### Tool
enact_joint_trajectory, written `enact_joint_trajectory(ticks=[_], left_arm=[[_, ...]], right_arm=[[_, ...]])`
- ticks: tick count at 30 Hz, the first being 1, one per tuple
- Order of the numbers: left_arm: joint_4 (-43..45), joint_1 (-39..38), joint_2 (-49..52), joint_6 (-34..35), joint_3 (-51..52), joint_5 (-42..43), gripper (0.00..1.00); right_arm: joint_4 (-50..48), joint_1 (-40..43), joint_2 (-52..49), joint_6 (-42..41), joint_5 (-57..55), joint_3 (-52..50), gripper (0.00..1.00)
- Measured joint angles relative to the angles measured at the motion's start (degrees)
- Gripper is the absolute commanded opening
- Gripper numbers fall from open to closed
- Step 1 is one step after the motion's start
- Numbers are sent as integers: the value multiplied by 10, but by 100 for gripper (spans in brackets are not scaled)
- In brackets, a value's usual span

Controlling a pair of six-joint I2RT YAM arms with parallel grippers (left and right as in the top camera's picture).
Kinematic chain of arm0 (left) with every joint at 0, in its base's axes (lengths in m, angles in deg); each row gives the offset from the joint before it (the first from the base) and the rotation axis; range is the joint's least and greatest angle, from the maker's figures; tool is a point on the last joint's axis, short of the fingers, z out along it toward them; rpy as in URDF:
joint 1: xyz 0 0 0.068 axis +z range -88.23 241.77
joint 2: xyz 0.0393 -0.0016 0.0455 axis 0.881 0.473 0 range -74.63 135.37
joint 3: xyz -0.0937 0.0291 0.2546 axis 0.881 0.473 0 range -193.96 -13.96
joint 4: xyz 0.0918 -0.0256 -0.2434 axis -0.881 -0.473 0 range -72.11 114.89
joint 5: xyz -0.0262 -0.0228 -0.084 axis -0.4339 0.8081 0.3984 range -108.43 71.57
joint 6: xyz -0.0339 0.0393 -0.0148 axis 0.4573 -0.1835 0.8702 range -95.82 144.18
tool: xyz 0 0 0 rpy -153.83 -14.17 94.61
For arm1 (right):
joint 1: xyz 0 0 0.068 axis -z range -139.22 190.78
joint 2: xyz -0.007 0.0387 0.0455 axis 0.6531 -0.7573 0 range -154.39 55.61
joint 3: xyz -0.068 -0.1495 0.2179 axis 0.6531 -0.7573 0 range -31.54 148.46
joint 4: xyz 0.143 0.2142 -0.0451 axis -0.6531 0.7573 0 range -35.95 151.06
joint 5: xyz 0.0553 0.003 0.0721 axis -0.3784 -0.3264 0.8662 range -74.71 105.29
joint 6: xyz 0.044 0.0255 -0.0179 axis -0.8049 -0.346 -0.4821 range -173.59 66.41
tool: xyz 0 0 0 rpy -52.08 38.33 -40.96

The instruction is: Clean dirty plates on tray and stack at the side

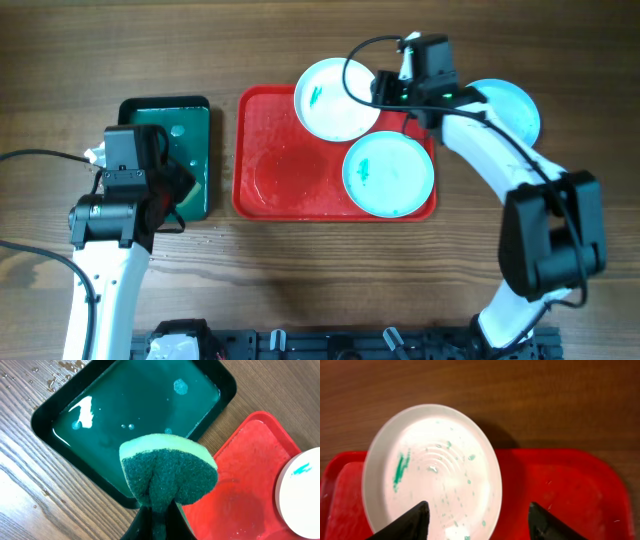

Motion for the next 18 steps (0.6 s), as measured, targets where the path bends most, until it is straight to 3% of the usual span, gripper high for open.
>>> enact_joint_trajectory(ticks=[4,7,18], left_arm=[[0,0,0,0,0,2,4],[0,0,0,0,0,2,4],[9,0,0,0,0,2,4]], right_arm=[[-2,-14,-47,-71,-29,0,53],[-4,-14,-59,-105,-36,-1,45],[-3,-38,-73,-159,-27,-1,44]])
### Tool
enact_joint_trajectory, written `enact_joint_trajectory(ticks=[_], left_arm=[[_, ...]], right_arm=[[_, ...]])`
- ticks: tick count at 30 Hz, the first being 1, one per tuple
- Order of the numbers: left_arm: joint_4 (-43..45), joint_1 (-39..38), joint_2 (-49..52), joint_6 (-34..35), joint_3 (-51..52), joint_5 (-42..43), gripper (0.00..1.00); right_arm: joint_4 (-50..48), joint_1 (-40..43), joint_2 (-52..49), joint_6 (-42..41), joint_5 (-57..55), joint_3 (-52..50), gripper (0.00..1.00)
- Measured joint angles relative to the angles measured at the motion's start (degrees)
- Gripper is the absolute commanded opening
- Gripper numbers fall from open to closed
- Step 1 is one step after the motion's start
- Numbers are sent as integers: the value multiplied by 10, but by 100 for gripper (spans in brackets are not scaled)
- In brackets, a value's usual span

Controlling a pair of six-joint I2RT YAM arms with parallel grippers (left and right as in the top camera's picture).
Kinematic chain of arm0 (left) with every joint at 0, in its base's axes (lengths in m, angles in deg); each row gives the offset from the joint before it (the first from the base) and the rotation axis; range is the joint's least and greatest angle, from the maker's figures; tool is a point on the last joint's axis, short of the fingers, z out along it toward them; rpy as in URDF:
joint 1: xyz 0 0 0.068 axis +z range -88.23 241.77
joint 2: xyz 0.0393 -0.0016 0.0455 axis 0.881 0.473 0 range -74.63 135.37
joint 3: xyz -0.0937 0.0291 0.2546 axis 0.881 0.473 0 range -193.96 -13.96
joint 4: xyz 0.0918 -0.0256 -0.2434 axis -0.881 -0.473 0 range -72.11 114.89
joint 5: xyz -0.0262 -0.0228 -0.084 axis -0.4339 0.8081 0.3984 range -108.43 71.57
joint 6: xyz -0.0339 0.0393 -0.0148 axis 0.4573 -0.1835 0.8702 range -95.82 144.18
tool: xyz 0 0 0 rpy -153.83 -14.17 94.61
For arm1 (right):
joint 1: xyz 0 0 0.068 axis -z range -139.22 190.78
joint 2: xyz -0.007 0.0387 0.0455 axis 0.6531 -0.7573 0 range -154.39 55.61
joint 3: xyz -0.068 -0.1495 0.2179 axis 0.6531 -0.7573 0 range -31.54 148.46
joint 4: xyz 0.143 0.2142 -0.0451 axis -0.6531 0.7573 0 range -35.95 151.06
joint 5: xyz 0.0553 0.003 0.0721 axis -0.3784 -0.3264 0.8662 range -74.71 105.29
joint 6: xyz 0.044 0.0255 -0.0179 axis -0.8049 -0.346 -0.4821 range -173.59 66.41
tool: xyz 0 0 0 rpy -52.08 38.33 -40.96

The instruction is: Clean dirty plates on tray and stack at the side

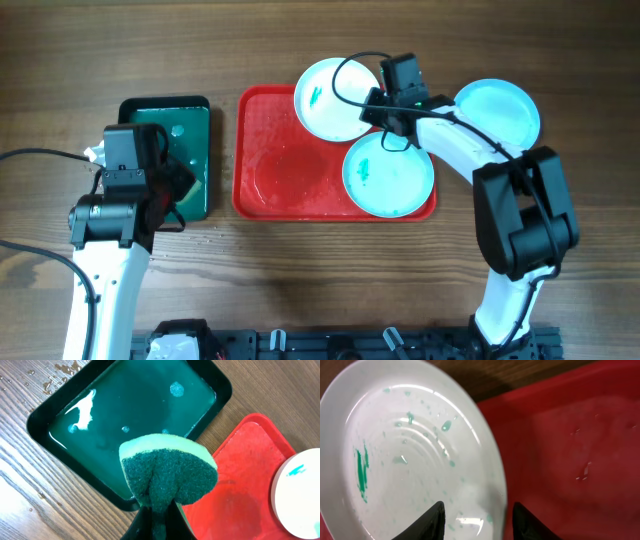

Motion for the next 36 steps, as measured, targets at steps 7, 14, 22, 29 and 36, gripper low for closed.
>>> enact_joint_trajectory(ticks=[7,14,22,29,36], left_arm=[[0,0,0,0,0,0,4],[0,0,11,0,0,0,4],[21,0,77,-40,0,56,4],[43,0,104,-81,0,134,4],[46,-15,109,-123,0,182,4]], right_arm=[[1,-25,-17,-11,7,0,22],[-30,-37,-17,0,63,0,4],[6,-75,-17,112,93,0,4],[48,-78,-17,178,117,1,24],[78,-79,-17,172,141,1,10]])
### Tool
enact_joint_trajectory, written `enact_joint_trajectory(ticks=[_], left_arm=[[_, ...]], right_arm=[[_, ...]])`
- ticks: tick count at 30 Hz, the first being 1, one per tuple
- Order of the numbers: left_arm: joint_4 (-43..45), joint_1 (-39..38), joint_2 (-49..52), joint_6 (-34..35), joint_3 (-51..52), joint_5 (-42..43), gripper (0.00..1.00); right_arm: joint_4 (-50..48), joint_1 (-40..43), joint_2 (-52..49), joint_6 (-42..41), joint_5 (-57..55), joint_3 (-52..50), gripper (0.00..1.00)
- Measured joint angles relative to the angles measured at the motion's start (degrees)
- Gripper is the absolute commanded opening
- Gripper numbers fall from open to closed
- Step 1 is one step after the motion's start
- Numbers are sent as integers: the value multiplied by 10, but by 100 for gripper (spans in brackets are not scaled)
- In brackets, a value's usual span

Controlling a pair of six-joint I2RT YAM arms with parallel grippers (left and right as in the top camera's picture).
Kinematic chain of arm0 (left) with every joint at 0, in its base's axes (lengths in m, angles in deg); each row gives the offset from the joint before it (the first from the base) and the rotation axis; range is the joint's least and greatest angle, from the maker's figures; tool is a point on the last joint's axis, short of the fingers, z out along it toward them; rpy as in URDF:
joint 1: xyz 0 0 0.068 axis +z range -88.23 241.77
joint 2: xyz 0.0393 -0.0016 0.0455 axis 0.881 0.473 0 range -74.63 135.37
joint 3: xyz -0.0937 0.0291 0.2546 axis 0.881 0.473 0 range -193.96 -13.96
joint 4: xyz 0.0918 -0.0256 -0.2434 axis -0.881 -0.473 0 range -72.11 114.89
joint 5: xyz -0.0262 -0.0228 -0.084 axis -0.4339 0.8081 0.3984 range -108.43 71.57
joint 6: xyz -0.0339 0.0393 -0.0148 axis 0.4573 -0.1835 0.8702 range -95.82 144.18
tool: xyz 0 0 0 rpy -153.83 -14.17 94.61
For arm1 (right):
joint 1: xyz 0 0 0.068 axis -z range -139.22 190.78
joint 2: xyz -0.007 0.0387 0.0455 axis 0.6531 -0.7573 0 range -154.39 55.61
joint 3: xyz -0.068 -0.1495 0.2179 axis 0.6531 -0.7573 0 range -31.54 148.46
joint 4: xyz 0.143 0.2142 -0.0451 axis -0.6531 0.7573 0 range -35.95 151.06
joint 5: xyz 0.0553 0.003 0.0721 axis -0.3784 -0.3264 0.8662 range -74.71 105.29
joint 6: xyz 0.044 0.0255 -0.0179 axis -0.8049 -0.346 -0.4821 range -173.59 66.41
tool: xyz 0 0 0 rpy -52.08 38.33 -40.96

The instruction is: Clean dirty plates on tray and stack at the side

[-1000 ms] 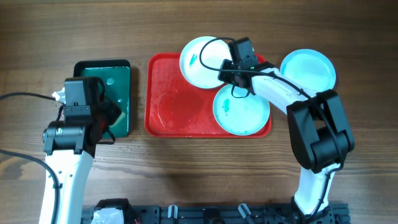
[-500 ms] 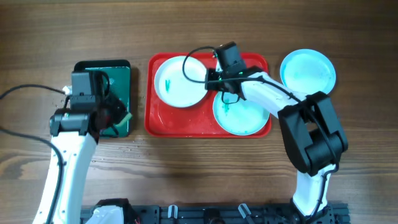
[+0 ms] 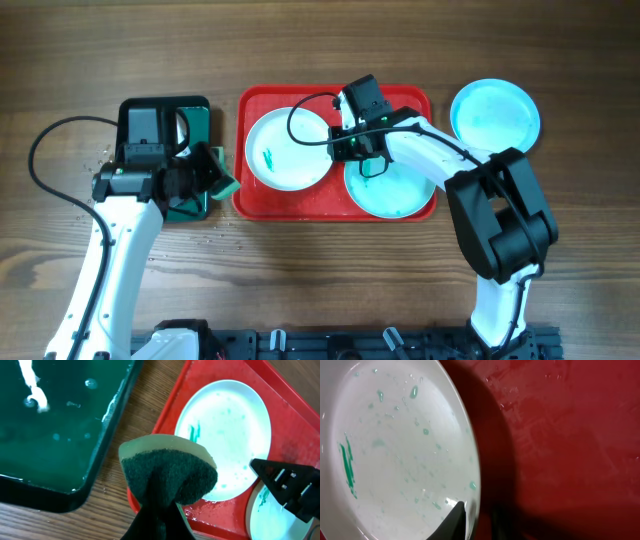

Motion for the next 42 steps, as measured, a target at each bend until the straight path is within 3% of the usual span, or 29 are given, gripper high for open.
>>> enact_joint_trajectory(ticks=[3,13,15,20,24,25,28,30,33,37,42], left_arm=[[6,-17,0,-3,0,3,4],[54,-92,78,-4,0,9,4],[61,-110,105,-4,0,9,4],[99,-134,148,3,0,9,4],[122,-136,157,11,0,10,4],[123,-136,157,12,0,10,4],[123,-136,157,15,0,10,4],[123,-136,157,16,0,10,4],[123,-136,157,16,0,10,4],[123,-136,157,17,0,10,4],[123,-136,157,18,0,10,4]], right_arm=[[1,-2,0,-5,6,0,4],[-1,-26,0,-9,3,0,5],[-3,-26,0,-42,1,0,16],[-9,-26,0,-142,2,0,24],[-44,-27,0,-136,11,0,58],[-45,-27,0,-114,14,2,61],[-42,-24,0,-63,17,15,59],[-38,-16,0,-26,18,29,49],[-17,-7,0,37,5,35,40],[-8,-13,-3,130,-5,35,34],[-10,-36,-5,171,-7,35,29]])
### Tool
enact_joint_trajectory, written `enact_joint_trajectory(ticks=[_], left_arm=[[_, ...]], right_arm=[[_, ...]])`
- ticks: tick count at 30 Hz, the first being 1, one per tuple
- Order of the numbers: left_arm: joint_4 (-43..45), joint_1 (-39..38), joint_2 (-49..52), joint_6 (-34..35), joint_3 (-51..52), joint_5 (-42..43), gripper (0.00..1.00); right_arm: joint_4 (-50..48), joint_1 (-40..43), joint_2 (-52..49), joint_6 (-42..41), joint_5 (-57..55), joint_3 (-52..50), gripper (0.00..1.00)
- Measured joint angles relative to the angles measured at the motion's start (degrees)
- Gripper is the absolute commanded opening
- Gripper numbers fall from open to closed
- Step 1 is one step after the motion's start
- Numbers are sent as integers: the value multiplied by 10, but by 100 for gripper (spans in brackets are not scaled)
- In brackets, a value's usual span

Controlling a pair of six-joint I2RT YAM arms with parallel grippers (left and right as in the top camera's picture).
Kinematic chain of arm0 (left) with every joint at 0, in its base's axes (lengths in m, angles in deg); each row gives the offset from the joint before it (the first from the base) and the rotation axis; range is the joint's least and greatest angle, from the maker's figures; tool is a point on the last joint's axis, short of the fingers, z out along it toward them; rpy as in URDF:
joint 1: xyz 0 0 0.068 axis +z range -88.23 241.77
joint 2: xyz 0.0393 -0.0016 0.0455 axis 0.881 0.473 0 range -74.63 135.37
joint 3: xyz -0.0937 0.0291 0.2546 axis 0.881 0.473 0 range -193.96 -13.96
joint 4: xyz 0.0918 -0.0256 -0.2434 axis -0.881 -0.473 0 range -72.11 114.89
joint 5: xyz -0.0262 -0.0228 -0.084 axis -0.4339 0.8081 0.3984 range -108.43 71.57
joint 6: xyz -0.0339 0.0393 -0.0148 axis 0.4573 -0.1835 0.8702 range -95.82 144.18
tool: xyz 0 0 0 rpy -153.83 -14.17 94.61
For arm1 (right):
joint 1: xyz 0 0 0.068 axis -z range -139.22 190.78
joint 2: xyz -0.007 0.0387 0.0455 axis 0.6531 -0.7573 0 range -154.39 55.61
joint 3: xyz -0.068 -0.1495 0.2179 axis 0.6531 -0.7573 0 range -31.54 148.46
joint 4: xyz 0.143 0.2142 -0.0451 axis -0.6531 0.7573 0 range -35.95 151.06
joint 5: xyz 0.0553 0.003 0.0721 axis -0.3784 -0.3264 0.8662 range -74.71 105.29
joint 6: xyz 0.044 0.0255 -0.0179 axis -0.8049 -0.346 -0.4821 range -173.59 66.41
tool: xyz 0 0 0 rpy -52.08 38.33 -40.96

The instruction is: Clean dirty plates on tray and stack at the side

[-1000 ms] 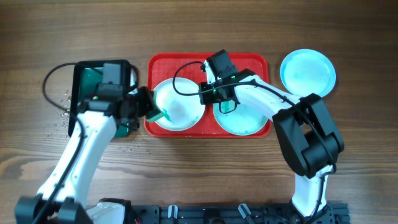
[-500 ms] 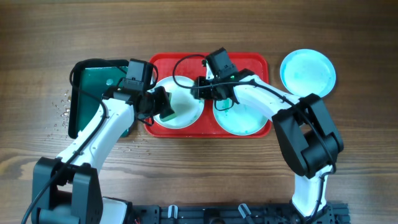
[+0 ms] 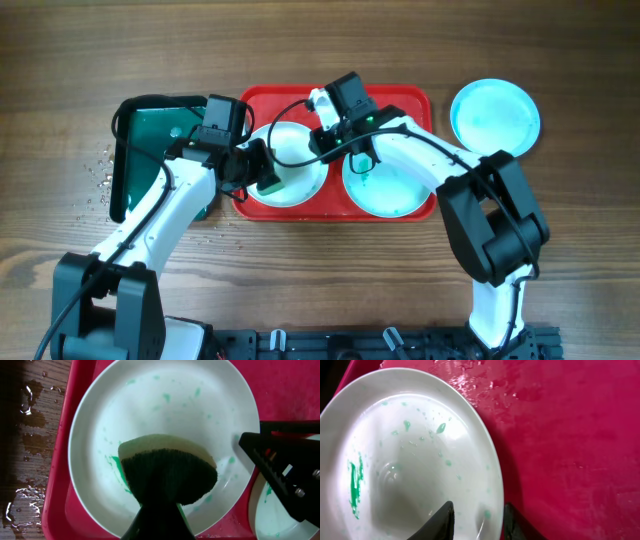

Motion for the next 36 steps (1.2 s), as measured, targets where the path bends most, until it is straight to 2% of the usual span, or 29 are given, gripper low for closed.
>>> enact_joint_trajectory(ticks=[4,5,7,8,13,24,28,36], left_arm=[[0,0,0,0,0,0,4],[0,0,0,0,0,0,4],[0,0,0,2,0,0,4],[0,0,0,2,0,0,4],[0,0,2,18,0,0,4],[57,0,56,45,0,0,4],[99,0,56,45,0,0,4],[133,0,96,45,0,0,5]], right_arm=[[1,-2,-9,11,-2,0,19],[1,-2,-16,13,-3,0,12],[-2,-2,-23,13,-5,1,5],[-2,-2,-23,6,-7,1,4],[-4,-3,-24,-48,-17,3,4],[5,-2,-24,-283,-26,3,4],[8,-2,-24,-303,-24,3,4],[14,-3,-24,-263,-35,6,5]])
